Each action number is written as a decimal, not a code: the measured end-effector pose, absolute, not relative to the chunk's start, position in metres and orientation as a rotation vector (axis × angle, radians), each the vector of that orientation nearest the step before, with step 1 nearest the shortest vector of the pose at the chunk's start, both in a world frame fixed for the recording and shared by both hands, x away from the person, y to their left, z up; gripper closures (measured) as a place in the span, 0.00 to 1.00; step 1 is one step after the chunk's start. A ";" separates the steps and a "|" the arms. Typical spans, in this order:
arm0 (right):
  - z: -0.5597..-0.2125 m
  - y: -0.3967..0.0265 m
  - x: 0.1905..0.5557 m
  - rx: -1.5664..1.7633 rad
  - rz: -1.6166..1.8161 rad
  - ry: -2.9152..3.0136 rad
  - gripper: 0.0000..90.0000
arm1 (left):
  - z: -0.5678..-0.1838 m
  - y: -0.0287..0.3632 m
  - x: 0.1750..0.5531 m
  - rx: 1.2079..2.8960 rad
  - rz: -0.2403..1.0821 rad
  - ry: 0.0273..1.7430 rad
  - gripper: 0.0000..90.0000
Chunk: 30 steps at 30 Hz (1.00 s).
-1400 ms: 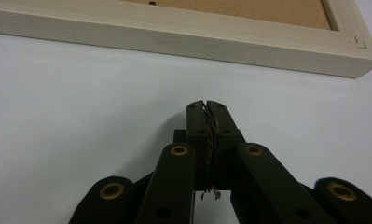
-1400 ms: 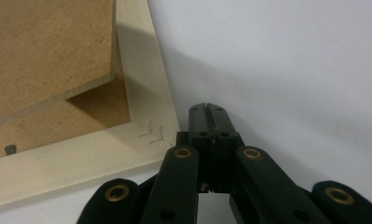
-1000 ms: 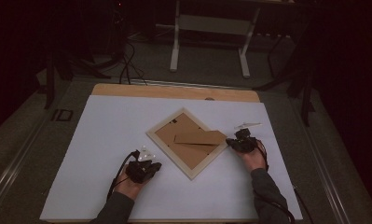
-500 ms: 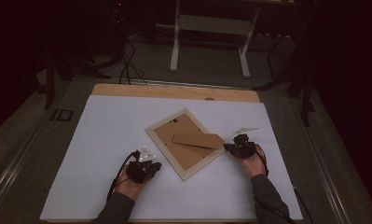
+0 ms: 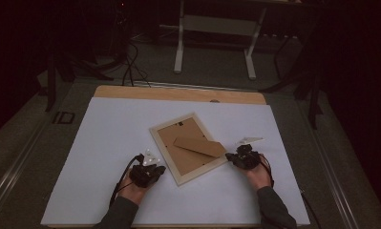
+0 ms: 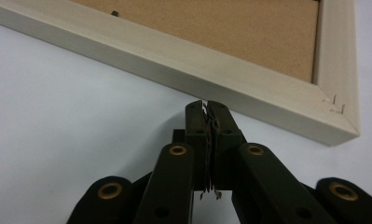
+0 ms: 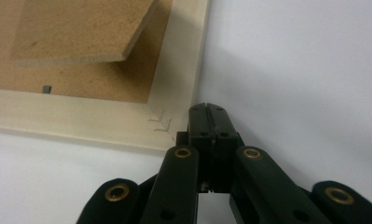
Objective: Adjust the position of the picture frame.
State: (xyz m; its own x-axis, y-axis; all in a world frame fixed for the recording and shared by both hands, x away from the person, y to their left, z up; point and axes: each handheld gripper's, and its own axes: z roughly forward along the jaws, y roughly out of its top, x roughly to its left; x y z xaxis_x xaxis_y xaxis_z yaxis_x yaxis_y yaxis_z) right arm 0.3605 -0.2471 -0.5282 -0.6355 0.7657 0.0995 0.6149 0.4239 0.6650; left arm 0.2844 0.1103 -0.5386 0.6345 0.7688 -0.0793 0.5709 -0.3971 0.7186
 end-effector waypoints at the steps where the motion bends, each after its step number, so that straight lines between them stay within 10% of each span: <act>1: -0.528 -0.247 0.359 1.212 1.009 2.461 1.00 | -0.539 0.110 0.284 2.118 0.345 1.041 0.98; 30: -0.530 -0.241 0.310 1.166 1.066 2.525 1.00 | -0.536 0.114 0.289 2.110 0.393 1.137 1.00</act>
State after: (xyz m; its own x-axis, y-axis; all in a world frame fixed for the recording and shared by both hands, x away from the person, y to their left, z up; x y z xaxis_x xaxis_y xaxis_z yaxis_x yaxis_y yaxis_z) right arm 0.3096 -0.2409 -0.5300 -0.6822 0.7175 0.1409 0.6014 0.4410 0.6662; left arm 0.2889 0.1140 -0.5359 0.5690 0.8202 -0.0591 0.6084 -0.3715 0.7013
